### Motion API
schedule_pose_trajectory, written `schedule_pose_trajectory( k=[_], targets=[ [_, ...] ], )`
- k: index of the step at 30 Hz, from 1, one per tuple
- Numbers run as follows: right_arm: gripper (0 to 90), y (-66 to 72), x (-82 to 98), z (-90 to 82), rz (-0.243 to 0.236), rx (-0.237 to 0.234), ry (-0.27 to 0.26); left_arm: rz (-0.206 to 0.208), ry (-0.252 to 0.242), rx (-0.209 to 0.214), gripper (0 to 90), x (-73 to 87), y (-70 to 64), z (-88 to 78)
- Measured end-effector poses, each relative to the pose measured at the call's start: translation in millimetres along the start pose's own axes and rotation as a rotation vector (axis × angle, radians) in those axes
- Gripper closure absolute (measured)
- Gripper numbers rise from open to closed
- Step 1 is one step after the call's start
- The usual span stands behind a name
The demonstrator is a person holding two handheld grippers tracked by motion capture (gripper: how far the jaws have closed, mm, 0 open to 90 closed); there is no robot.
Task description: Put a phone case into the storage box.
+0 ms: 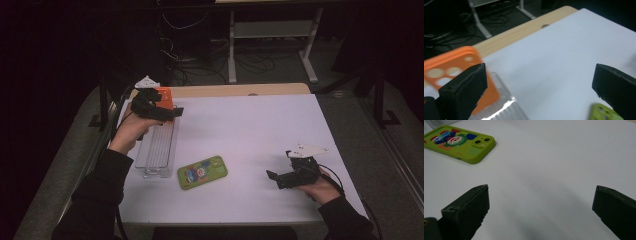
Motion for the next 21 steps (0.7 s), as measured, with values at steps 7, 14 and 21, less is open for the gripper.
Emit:
schedule_pose_trajectory(
  k=[7, 14, 21],
  targets=[
    [0.2, 2.5, -2.2, 4.6, -0.011, -0.006, 0.001, 0.016, -0.002, 0.085, 0.9, 18.8, -35.6, -2.1],
    [0.2, 2.4, -0.5, 3.2, -0.013, -0.007, 0.001, 0.009, 0.004, 0.139, 6.5, 42.0, -59.7, -4.3],
    [0.2, 3.9, -0.6, 4.1, -0.015, -0.007, 0.003, 0.015, 0.034, 0.186, 15.7, 57.0, -74.5, -7.0]
  ],
)
Point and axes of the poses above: each handheld gripper's, and its own axes: z roughly forward along the jaws, x roughly out of its underside, y roughly to its left, the point moved 7 cm from there along z, roughly forward along the jaws, and after that the axes turned 13 degrees about -y, right-handed, at the moved point
